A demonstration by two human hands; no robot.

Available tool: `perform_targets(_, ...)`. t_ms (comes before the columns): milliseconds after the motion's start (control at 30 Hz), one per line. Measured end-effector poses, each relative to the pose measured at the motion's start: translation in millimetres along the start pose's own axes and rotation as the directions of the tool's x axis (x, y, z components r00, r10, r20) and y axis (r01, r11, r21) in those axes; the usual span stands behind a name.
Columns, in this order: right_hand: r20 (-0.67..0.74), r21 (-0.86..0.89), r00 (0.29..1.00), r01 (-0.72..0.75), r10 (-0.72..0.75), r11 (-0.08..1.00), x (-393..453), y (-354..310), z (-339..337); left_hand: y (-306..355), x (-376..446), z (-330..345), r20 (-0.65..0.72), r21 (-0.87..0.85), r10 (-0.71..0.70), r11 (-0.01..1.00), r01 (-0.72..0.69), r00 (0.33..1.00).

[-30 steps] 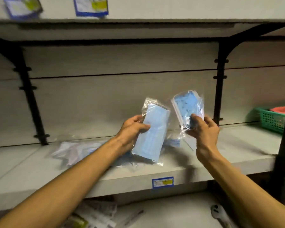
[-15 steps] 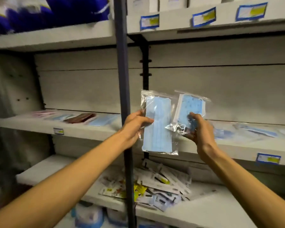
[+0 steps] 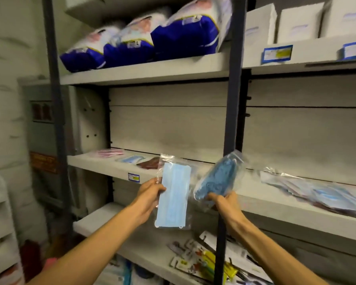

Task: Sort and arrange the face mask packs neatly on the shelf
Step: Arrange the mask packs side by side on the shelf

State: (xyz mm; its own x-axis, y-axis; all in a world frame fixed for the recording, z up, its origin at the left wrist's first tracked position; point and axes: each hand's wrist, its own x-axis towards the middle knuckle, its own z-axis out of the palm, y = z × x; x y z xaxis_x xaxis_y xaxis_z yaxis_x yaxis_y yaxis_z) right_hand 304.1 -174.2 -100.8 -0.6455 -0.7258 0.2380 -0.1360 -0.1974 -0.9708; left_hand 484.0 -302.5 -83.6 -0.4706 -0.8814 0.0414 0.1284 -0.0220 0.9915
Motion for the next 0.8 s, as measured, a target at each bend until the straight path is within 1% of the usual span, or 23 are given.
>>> perform_targets(133, 0.024, 0.018, 1.0, 0.0, -0.001, 1.0, 43, 11, 61, 4, 36, -36, -0.104, 0.053, -0.002, 0.999, 0.008, 0.995)
perform_targets(300, 0.065, 0.08, 0.995, 0.075, -0.081, 0.994, 112, 16, 107, 34, 120, -69, -0.137, 0.154, 0.062, 0.987, -0.041, 0.989)
perform_targets(400, 0.057, 0.126, 0.996, 0.057, -0.065, 0.99, 148, 10, 118, 44, 171, -73, -0.156, 0.167, 0.073, 0.985, -0.046, 0.985)
perform_targets(500, 0.003, 0.141, 1.0, 0.028, -0.028, 0.99, 183, 5, 119, 43, 209, -66, -0.1, 0.187, 0.049, 0.982, -0.03, 0.994)
perform_targets(600, -0.055, 0.083, 0.998, 0.034, -0.03, 0.996, 212, 11, 118, 41, 237, -56, -0.05, 0.135, 0.036, 0.99, -0.029, 0.998)
perform_targets(633, -0.093, 0.049, 0.995, 0.043, -0.039, 0.998, 219, 17, 116, 40, 244, -53, -0.049, 0.124, 0.034, 0.992, -0.028, 0.998)
perform_targets(700, -0.164, -0.042, 0.985, 0.05, -0.056, 0.998, 231, 26, 113, 39, 258, -51, -0.065, 0.156, 0.053, 0.987, -0.043, 0.996)
perform_targets(767, -0.209, -0.087, 0.976, 0.04, -0.058, 0.995, 240, 35, 108, 39, 271, -53, -0.099, 0.178, 0.096, 0.981, -0.077, 0.99)
perform_targets(800, -0.23, -0.096, 0.971, 0.035, -0.056, 0.995, 244, 37, 107, 41, 276, -55, -0.127, 0.16, 0.112, 0.983, -0.091, 0.986)
